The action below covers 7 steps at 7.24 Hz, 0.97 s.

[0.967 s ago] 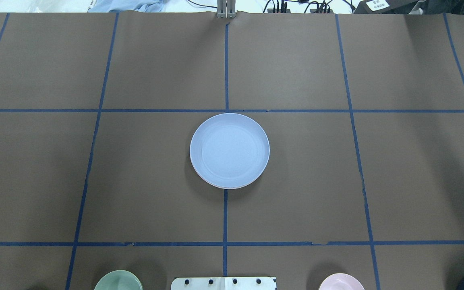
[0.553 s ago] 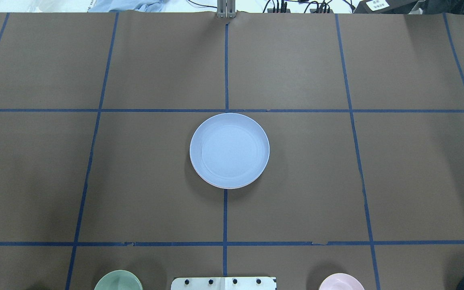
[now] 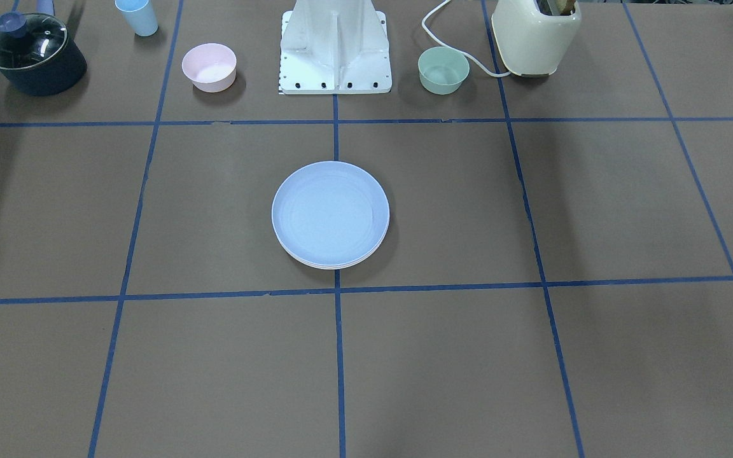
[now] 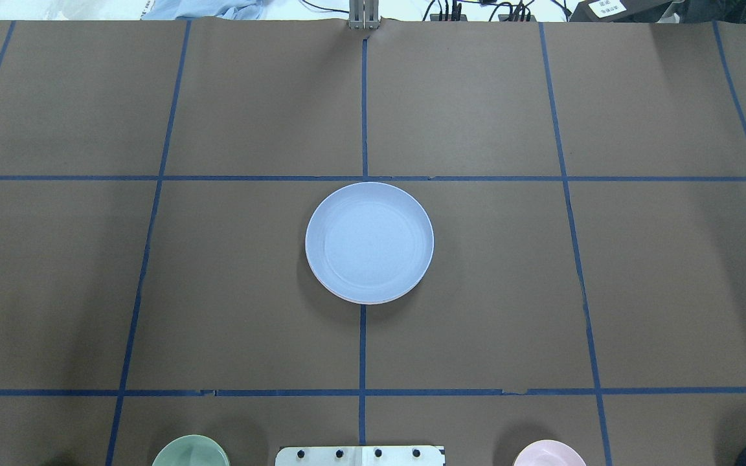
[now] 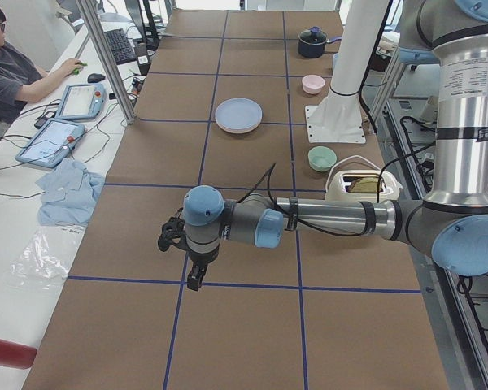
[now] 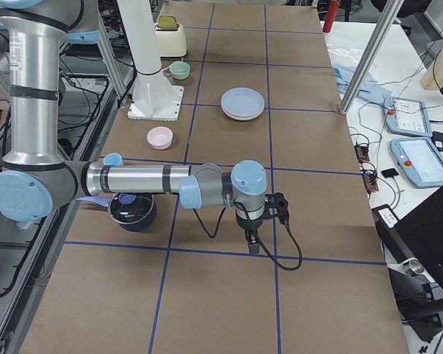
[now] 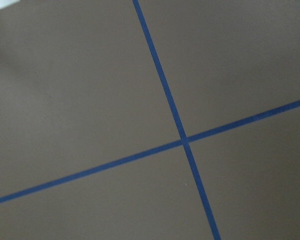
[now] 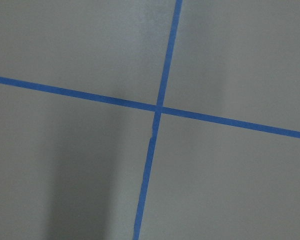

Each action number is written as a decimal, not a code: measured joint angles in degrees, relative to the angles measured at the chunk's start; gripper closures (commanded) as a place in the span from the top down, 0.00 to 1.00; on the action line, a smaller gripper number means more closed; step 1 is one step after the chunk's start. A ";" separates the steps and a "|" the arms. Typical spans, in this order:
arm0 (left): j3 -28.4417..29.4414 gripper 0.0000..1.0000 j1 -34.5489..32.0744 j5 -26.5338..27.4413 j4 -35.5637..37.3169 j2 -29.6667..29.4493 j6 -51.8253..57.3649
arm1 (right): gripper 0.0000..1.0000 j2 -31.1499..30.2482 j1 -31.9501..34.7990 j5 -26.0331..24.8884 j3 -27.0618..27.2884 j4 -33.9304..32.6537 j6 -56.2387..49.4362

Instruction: Stack three plates with pink and blue

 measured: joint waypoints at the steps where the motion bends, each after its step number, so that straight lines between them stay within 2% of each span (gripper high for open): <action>1: 0.09 1.00 -0.06 -0.42 1.46 0.44 -0.05 | 1.00 -0.36 0.54 -0.45 0.15 -1.22 -0.33; 4: -1.29 1.00 -0.12 -0.60 2.33 1.22 -0.15 | 1.00 -0.95 0.76 -0.66 -0.34 -1.82 -0.28; 7: -1.41 1.00 0.08 -0.44 -0.30 1.27 0.05 | 1.00 -0.93 0.77 -0.05 -1.05 -1.79 0.03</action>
